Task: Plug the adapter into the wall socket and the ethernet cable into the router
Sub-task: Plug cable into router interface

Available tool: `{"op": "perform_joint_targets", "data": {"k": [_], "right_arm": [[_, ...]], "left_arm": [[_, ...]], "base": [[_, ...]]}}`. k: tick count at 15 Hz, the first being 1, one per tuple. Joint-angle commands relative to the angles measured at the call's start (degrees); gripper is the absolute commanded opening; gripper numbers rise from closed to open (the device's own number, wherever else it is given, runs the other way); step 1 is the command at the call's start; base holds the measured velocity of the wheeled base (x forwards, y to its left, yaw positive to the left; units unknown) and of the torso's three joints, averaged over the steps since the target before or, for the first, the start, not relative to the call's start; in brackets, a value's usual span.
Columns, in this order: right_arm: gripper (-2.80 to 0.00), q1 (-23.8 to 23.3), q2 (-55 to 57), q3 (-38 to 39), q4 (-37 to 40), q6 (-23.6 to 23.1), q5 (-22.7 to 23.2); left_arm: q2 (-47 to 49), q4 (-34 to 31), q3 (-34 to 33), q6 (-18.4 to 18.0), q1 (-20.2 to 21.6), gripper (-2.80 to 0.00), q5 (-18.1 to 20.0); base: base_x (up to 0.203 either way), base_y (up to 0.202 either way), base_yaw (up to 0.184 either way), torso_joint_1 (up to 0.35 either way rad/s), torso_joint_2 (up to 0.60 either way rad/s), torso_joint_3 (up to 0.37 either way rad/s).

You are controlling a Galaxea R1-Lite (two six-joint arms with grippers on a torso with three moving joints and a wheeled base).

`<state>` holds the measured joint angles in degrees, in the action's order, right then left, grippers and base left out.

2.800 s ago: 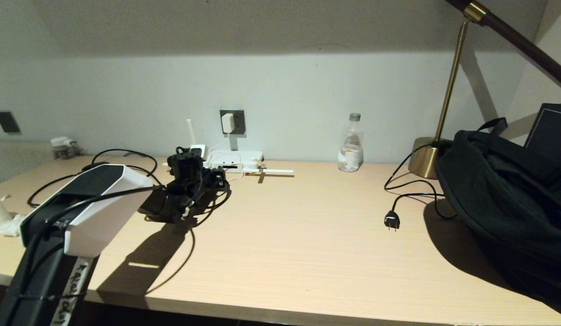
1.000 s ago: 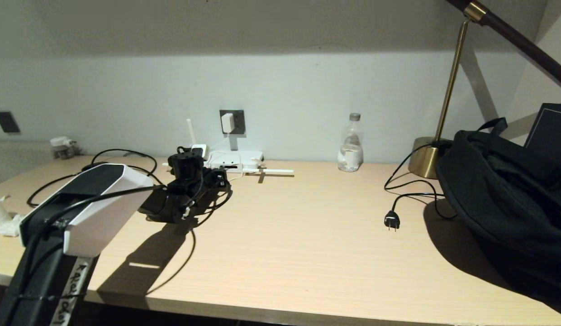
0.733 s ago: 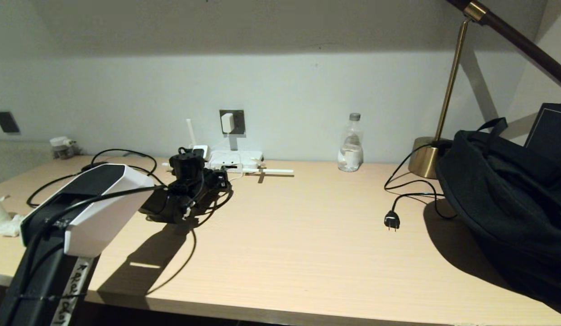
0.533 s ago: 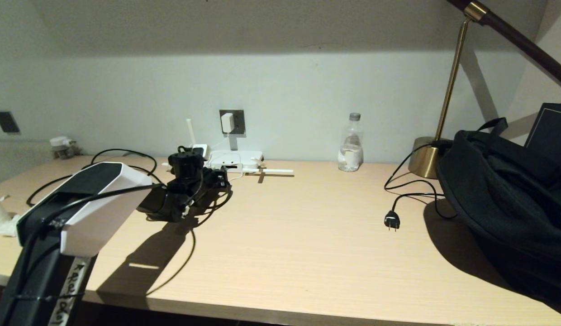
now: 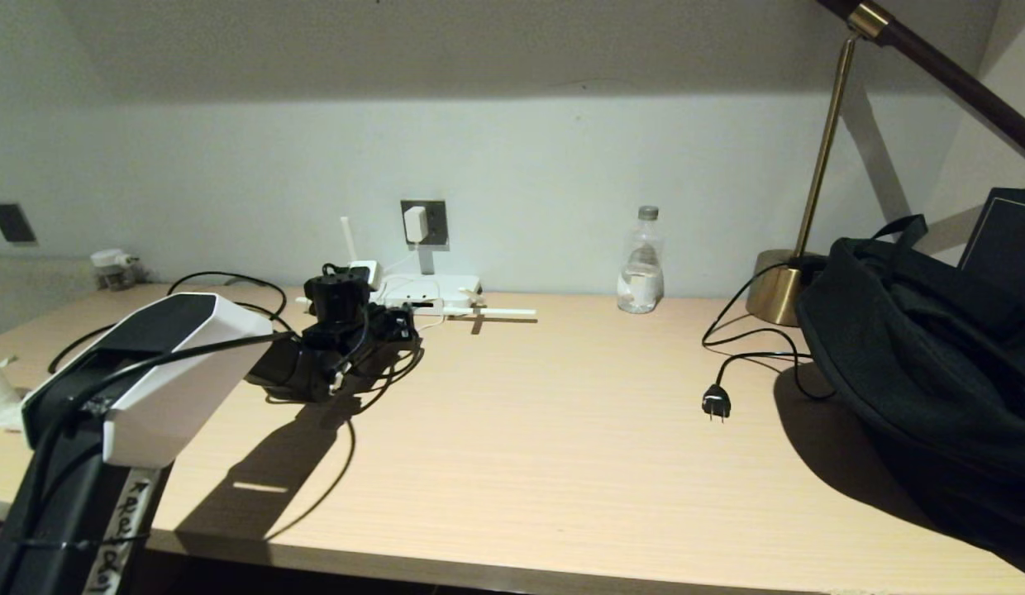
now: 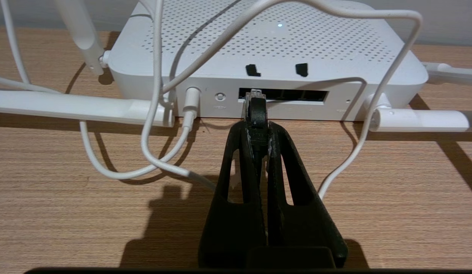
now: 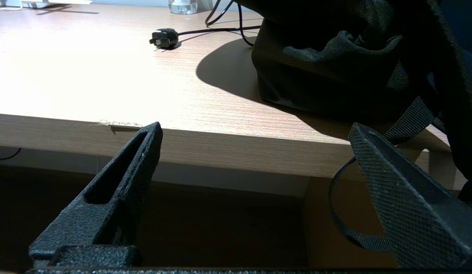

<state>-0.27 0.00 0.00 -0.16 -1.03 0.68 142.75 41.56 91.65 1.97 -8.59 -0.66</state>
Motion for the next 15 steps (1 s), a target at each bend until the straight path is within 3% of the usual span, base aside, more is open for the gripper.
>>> {"op": "perform_joint_targets", "data": {"k": [1,15], "right_arm": [[0.0,0.0,0.1,0.0,0.0,0.0,0.0],[0.0,0.0,0.0,0.0,0.0,0.1,0.0]], "left_arm": [[0.0,0.3,-0.1,0.0,0.2,-2.8,0.0],[0.4,-0.5,0.5,0.0,0.3,-2.8,0.1]], "base": [[0.0,0.0,0.0,0.0,0.0,0.0],[0.0,0.0,0.0,0.0,0.0,0.0]]}}
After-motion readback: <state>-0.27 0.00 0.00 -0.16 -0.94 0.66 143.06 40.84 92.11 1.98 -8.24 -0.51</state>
